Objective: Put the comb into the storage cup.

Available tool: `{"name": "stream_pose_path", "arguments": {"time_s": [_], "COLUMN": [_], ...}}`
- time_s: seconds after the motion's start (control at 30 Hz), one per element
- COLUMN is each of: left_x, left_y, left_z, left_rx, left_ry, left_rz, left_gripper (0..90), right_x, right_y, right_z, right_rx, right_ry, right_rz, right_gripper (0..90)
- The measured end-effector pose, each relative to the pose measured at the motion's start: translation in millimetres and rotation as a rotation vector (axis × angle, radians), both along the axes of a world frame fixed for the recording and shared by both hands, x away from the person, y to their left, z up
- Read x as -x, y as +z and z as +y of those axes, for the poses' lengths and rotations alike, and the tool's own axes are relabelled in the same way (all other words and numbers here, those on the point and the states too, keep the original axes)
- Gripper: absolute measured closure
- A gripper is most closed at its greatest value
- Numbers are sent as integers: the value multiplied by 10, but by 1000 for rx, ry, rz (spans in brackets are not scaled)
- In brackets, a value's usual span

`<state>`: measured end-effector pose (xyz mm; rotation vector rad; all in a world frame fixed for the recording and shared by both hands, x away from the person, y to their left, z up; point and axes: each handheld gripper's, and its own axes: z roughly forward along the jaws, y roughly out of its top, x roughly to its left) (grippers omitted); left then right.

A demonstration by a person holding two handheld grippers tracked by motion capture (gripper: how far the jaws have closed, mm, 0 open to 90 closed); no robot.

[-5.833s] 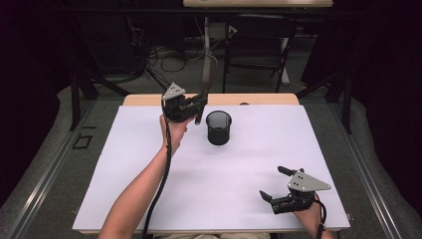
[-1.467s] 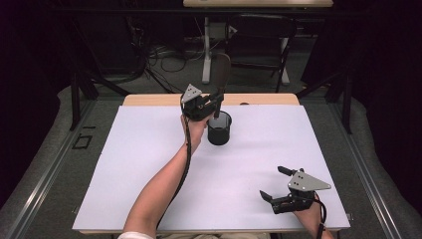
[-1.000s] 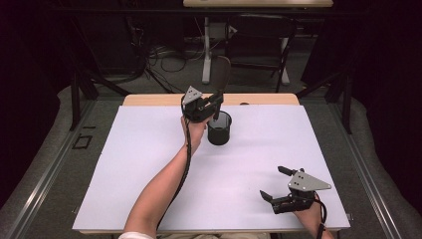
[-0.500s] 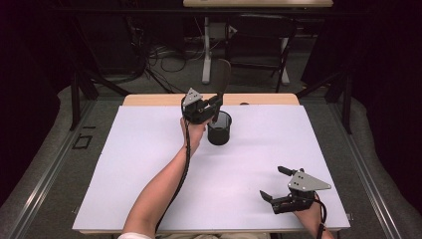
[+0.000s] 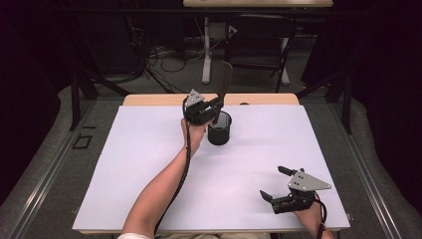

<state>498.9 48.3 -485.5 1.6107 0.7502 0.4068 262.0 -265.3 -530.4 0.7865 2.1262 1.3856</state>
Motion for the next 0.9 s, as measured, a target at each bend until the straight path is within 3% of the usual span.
{"name": "stream_pose_path", "arguments": {"time_s": [0.47, 0.9], "left_x": [15, 18], "left_y": [-64, -110], "left_z": [-25, -44], "left_rx": [-53, -87], "left_ry": [6, -18], "left_rz": [10, 25], "left_gripper": [725, 724], "right_x": [1, -1], "right_y": [2, 0], "right_z": [-1, -1], "right_rx": [3, 2], "right_ry": [-1, 0], "right_rz": [-1, -1], "right_gripper": [4, 5]}}
